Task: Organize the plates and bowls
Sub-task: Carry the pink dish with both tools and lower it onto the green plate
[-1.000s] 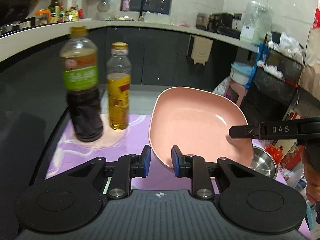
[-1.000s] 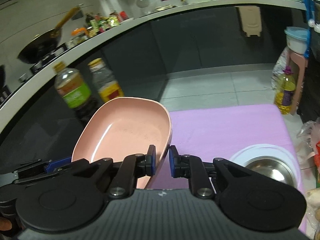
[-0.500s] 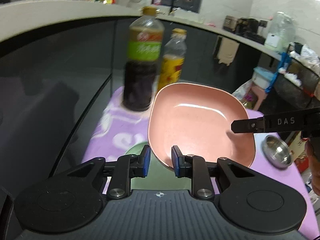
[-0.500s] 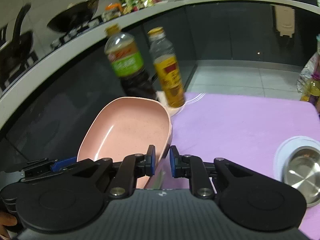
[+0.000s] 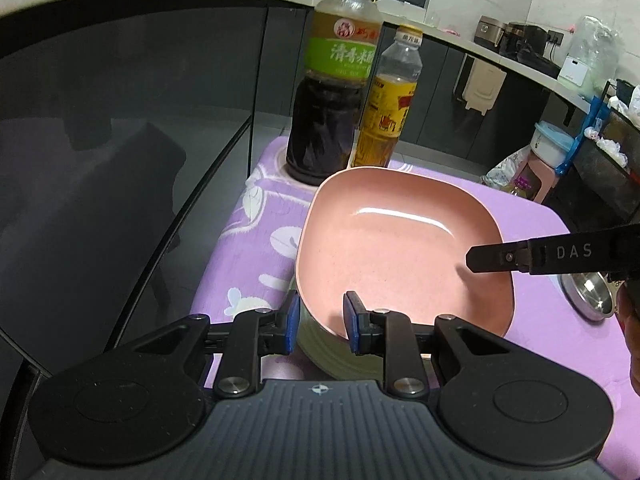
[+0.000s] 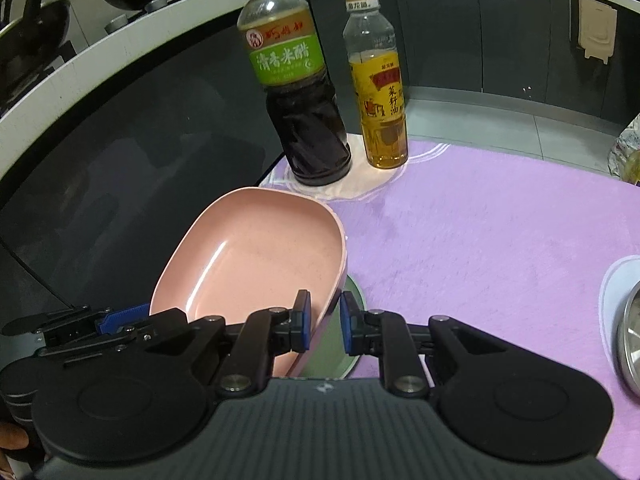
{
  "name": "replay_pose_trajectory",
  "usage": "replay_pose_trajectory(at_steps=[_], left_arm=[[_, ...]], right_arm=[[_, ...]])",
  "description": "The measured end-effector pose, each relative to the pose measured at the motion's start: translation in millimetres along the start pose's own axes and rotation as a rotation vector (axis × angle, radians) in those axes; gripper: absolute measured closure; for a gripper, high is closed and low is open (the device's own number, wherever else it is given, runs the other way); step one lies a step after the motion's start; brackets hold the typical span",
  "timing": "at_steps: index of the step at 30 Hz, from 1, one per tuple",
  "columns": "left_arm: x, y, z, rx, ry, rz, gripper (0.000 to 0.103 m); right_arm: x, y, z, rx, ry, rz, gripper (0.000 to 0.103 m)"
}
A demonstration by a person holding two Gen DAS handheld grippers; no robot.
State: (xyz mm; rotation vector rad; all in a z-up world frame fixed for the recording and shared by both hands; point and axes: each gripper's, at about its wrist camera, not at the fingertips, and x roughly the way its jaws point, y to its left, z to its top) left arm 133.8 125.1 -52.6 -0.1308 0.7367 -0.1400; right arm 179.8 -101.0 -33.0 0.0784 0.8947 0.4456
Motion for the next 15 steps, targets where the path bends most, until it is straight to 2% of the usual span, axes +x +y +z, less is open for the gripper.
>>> replay_pose_trajectory(at_steps=[15], left_arm=[[21,4,-7,-0.006,0.055,0.004,0.082]], right_arm=[[18,-2,-2,0.013,0.037,-0.016,0.085]])
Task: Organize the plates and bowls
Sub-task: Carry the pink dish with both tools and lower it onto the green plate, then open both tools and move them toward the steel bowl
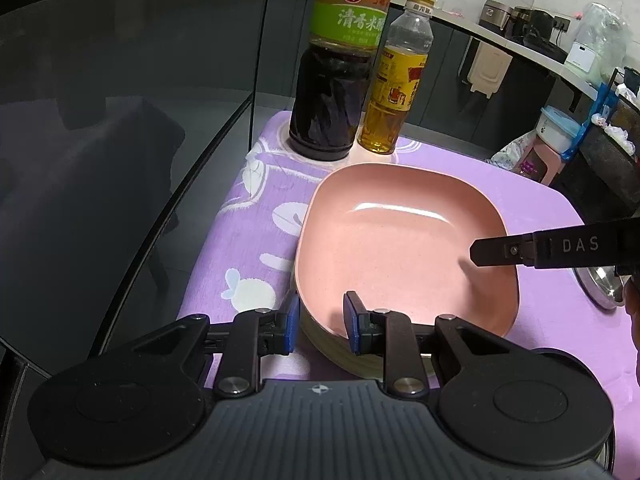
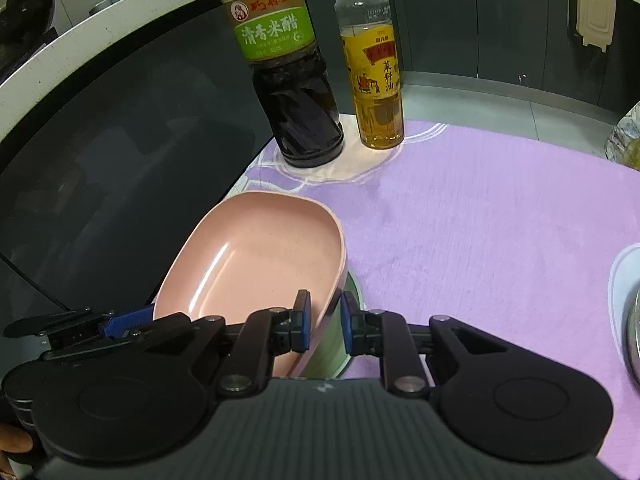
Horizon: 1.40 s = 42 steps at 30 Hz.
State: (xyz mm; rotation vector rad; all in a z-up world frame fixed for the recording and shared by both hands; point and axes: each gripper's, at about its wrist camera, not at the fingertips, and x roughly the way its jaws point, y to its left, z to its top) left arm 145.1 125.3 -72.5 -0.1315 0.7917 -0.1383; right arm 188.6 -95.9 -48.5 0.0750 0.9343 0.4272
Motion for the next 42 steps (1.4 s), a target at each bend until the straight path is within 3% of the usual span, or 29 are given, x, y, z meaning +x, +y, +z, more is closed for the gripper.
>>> replay_pose_trajectory(at_steps=[28,42], left_arm=[[20,0,-3,-0.001,0.055,0.015,0.079],[-3,-6,2,0.014,0.014,0.054,0.071]], right_arm=[[29,-11,-8,0.028,0.073,0.002,0.085],[24,-17,-9,0.058,0.062,0.019,0.083]])
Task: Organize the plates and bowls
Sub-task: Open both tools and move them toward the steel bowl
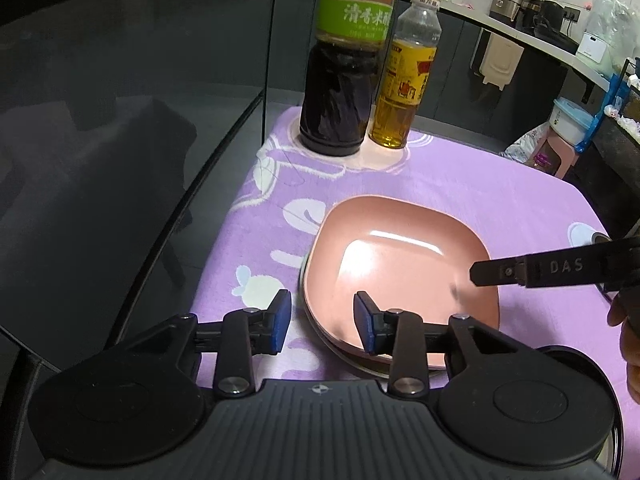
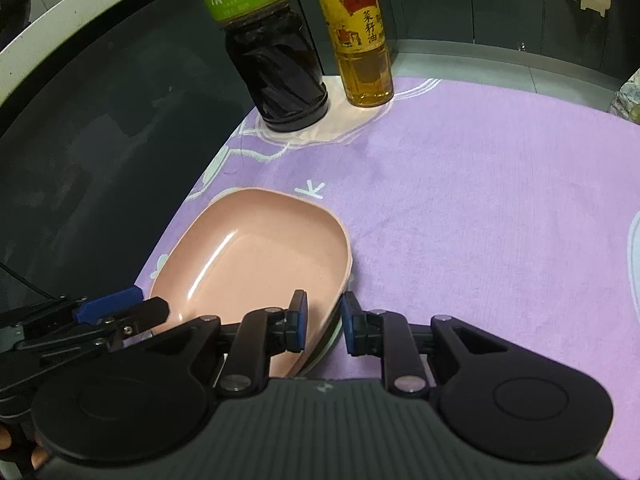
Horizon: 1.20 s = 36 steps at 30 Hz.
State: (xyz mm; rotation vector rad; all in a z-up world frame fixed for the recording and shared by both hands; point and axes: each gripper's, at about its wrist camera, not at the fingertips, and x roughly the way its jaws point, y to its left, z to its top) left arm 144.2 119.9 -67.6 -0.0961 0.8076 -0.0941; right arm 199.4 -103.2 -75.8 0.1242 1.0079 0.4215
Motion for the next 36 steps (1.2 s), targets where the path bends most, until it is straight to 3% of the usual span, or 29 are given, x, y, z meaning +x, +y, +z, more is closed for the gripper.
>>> replay_pose_trajectory(at_steps=[7,14,36], left_arm=[[-22,-5,6,-0.004,-0.05,0.01,0.07],[-36,-34,11,0.042,-0.081,-0.019,0.069],[-20,-146,14,0.183,-0.01,-0.087,0.069]], right_arm=[[-22,-5,-2,0.016,-0.038,0.026,0.08],[-50,-28,-8,0.044,-0.087,0.019,0.08],[-135,-196,-56,0.407,-0.261,-0.129,0.075]])
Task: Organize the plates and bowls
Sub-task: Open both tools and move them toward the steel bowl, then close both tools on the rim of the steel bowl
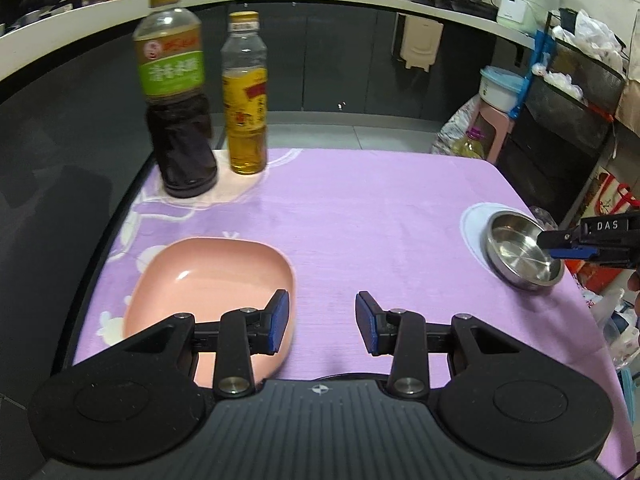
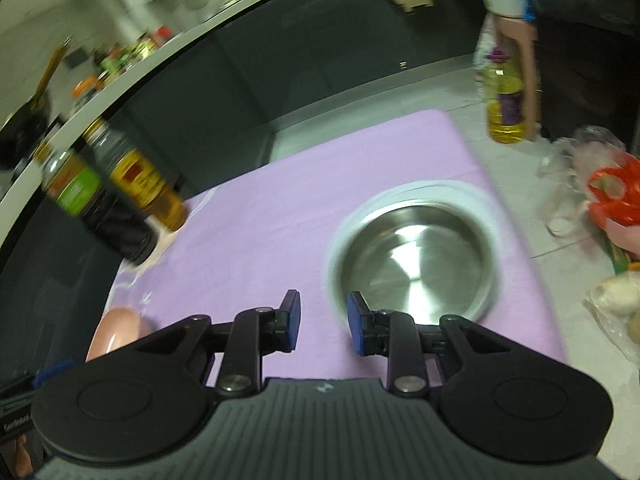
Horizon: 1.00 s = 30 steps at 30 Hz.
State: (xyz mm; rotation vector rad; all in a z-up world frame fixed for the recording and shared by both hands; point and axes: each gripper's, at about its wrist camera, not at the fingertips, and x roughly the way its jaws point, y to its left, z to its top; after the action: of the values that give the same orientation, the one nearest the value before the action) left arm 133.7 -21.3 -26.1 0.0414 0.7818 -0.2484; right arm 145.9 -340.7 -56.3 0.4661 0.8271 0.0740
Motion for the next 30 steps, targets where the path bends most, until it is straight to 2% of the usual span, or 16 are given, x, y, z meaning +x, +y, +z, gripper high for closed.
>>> replay_pose_trajectory(at_steps=[4,14,20,24,28,30], left_arm=[[5,-12,1,0.012,0.007,-0.006,0.069],[24,-37,6,0.037,0.05,-0.011,0.069],[44,-67,17,0.062,0.072,-0.058,0.069],[59,-88,24,0.058,0.077,-0.116,0.069],[81,-109,32,0.022,0.088,-0.157,0.068],[92,-119,34,0.029,0.093,-0.158,0.067]], right_arm=[[0,-21,7,0.061,-0.032,-0.042,0.074],[5,-62,11,0.155,-0.051,-0.091,0.074],[15,-74,12,0.18,-0.03,-0.096,0.073],[21,-72,12,0.16,-0.027,-0.107,0.073],[25,-72,10,0.14,-0.009,-0.103,0.089],[26,-72,9,0.133,-0.006,-0.104,0.091]])
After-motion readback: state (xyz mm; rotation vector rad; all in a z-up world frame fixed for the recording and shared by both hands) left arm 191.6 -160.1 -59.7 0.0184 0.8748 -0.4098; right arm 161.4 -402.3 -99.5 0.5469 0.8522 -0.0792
